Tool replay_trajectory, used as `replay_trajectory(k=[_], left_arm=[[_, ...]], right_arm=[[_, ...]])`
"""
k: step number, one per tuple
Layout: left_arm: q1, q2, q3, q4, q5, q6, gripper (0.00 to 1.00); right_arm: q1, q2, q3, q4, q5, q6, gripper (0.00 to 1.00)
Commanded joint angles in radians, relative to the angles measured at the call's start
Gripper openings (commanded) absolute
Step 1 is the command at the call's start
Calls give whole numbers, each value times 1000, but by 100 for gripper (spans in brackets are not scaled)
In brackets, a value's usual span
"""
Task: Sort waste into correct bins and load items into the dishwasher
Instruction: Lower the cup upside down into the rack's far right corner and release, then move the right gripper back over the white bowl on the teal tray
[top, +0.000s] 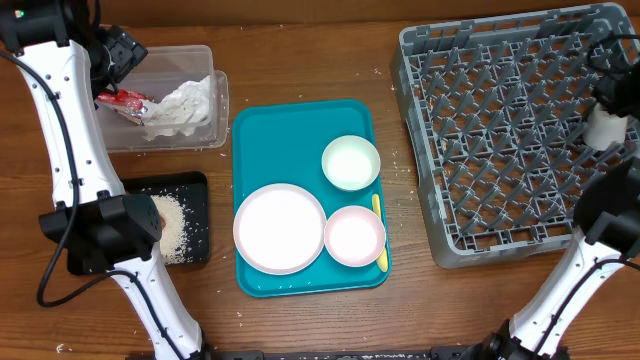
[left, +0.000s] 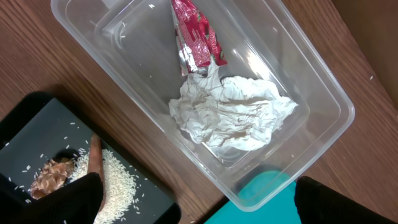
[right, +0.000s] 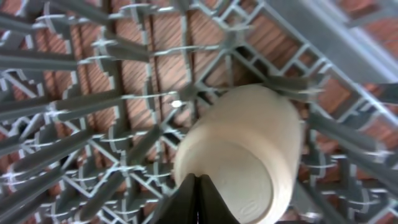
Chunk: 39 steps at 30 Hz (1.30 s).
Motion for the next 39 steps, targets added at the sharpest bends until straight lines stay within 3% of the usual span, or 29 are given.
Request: replay_trajectory(k=[1, 16, 22, 24, 25, 27, 30, 35, 39], left_arm=[[-5, 7, -4, 1, 4, -2, 100], [-5, 7, -4, 0, 4, -2, 100], [-5, 7, -4, 1, 4, -2, 100], [-5, 7, -4, 1, 4, -3, 100], [-5, 7, -4, 1, 4, -2, 100], [-5, 7, -4, 1, 4, -2, 100], [-5, 7, -4, 1, 4, -3, 100], [-5, 7, -4, 1, 4, -3, 100], [-5, 7, -4, 1, 4, -3, 100]], right_arm=[[-33, -24, 1, -13, 108, 3, 4], [-43, -59, 196, -186, 237, 79, 4], [2, -97, 373, -296, -80, 37, 4], [44, -141, 393, -296, -417, -91, 14], [62, -153, 393, -296, -504, -127, 24], [111, -172, 393, -296, -637, -178, 65], [233, -177, 388, -296, -655, -185, 98], [488, -172, 295, -293, -504, -209, 100], [749, -172, 82, -205, -281, -214, 100]])
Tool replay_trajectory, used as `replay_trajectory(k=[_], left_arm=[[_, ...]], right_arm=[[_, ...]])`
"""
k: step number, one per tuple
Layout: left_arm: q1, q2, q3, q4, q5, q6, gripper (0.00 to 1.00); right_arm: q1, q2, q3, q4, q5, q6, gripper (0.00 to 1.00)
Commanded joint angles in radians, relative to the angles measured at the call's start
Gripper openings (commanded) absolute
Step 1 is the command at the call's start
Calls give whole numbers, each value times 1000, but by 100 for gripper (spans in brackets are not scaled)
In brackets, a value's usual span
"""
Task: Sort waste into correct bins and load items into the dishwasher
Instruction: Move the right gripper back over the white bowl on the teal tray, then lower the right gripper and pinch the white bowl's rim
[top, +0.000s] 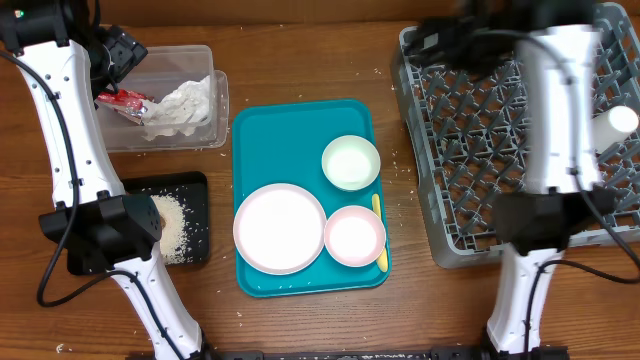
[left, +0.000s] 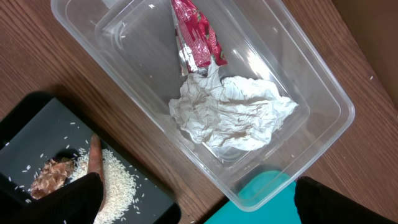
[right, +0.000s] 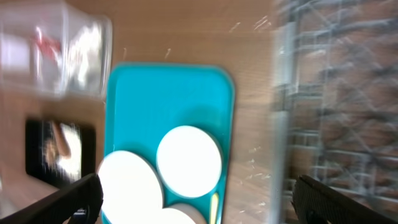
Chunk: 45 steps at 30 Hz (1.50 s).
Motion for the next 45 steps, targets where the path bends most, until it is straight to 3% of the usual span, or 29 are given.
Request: replay_trajectory(k=[1, 4, 9, 16, 22, 34, 45], left_arm=[[-5, 7, -4, 1, 4, -2, 100], [-5, 7, -4, 1, 4, -3, 100], [-5, 7, -4, 1, 4, -3, 100], [-5, 7, -4, 1, 4, -2, 100], [-5, 7, -4, 1, 4, -3, 100], [-5, 7, -4, 1, 4, -2, 100], [-5, 7, -4, 1, 4, -3, 100]], right_arm=[[175, -14, -171, 79, 198, -23, 100], [283, -14, -292, 162, 262, -13, 97], [442, -14, -482, 289, 369, 61, 81], [497, -14, -626, 402, 369, 68, 77], [488, -13, -643, 453, 359, 117, 52], [490, 64, -646, 457, 321, 118, 52], [490, 82, -646, 438, 304, 139, 42]])
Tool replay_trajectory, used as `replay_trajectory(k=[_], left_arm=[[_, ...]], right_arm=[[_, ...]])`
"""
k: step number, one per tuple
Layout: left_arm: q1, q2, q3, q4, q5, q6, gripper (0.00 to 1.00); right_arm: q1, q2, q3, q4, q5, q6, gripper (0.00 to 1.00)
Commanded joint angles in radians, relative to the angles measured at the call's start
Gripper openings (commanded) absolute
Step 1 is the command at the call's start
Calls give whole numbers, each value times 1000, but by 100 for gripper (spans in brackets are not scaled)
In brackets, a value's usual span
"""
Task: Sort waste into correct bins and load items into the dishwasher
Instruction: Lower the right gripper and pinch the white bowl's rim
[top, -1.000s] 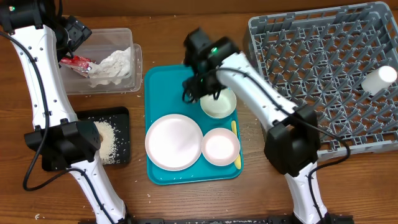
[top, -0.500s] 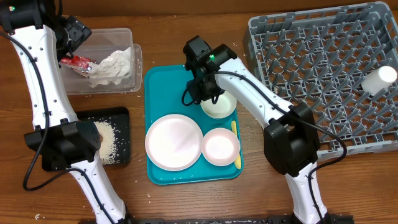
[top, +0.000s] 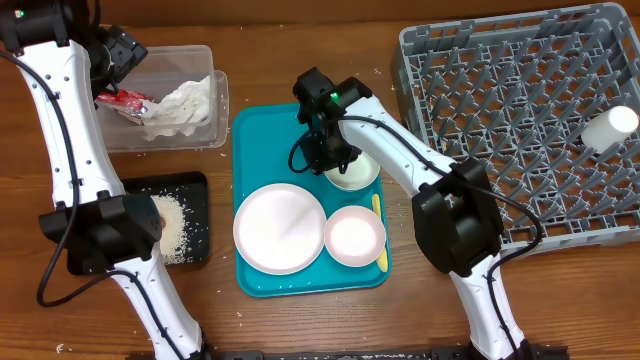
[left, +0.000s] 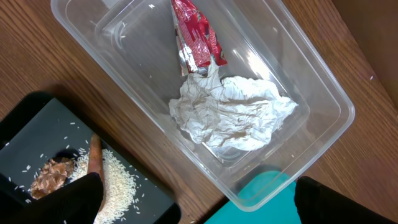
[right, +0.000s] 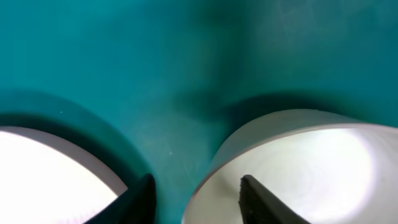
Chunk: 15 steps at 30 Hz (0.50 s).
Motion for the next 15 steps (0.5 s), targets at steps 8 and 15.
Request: replay_trajectory(k=[8, 15], left_arm=[[-5, 7, -4, 1, 4, -2, 100], [-5, 7, -4, 1, 4, -3, 100]], right_arm=[[-1, 13, -4, -2, -9, 13, 28], [6, 15, -5, -11, -6, 12, 33]])
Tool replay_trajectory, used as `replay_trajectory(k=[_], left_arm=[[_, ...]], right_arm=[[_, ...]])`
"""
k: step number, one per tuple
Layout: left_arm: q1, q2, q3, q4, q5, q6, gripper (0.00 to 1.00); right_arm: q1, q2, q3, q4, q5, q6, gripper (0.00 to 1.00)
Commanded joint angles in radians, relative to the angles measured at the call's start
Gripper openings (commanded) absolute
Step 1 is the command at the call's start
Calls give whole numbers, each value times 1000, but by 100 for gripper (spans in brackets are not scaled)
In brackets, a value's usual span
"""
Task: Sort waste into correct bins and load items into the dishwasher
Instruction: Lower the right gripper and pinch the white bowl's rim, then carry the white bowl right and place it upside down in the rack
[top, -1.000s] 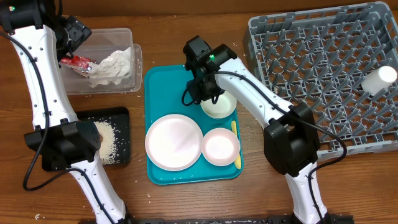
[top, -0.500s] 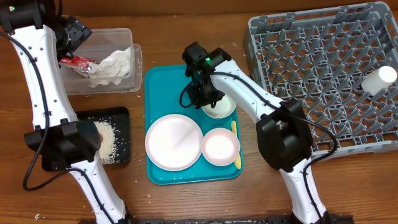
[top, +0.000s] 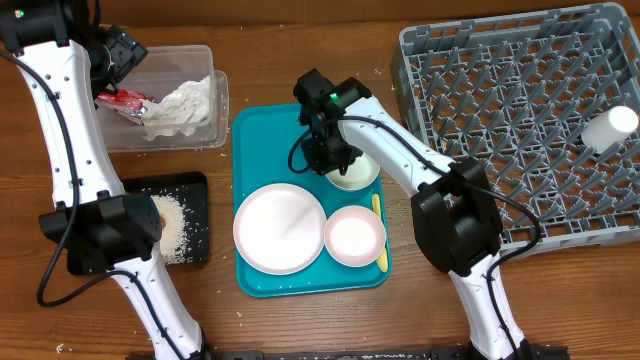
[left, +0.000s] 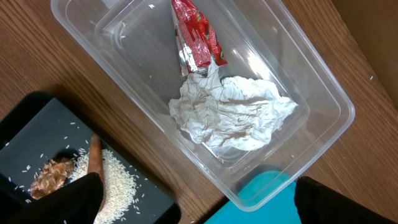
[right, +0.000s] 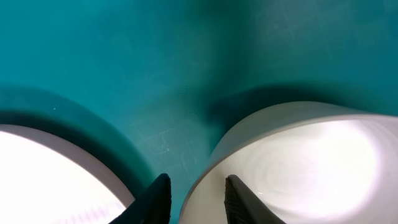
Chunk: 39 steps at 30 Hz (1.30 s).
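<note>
On the teal tray (top: 270, 130) stand a pale green bowl (top: 355, 168), a large white plate (top: 280, 228) and a pink bowl (top: 354, 236), with a yellow utensil (top: 377, 215) at the right edge. My right gripper (top: 328, 160) is low at the green bowl's left rim. In the right wrist view its fingers (right: 158, 199) straddle the green bowl (right: 298, 168) wall, one outside and one inside, still open with a sliver of tray showing. My left gripper (top: 120, 55) hangs open over the clear bin (top: 165, 100), which holds a red wrapper (left: 196, 37) and a crumpled tissue (left: 230, 115).
The grey dish rack (top: 500, 130) fills the right side, a white cup (top: 610, 128) lying at its right edge. A black tray (top: 190, 220) with rice (left: 115, 180) and scraps sits front left, beside the teal tray.
My right gripper's fingers have come closer together about the green bowl's rim. The bowl, the tray and the left arm have not moved.
My right gripper was shut on the white cup over the rack's right side. Then the cup lay in the rack and the gripper was open, high over the tray. Later it sat low with fingers wide across the green bowl's rim, and now they stand narrower.
</note>
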Motion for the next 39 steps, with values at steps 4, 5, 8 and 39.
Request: replay_trajectory(k=[4, 5, 8, 39], left_arm=[[-5, 7, -4, 1, 4, -2, 100], [-5, 7, -4, 1, 4, -2, 100], [-5, 7, -4, 1, 4, -3, 100], [-9, 7, -4, 1, 4, -3, 100]], right_arm=[[7, 19, -5, 9, -5, 1, 33], [7, 22, -5, 9, -5, 1, 32], [7, 26, -5, 8, -5, 1, 29], [-555, 26, 765, -323, -421, -101, 4]])
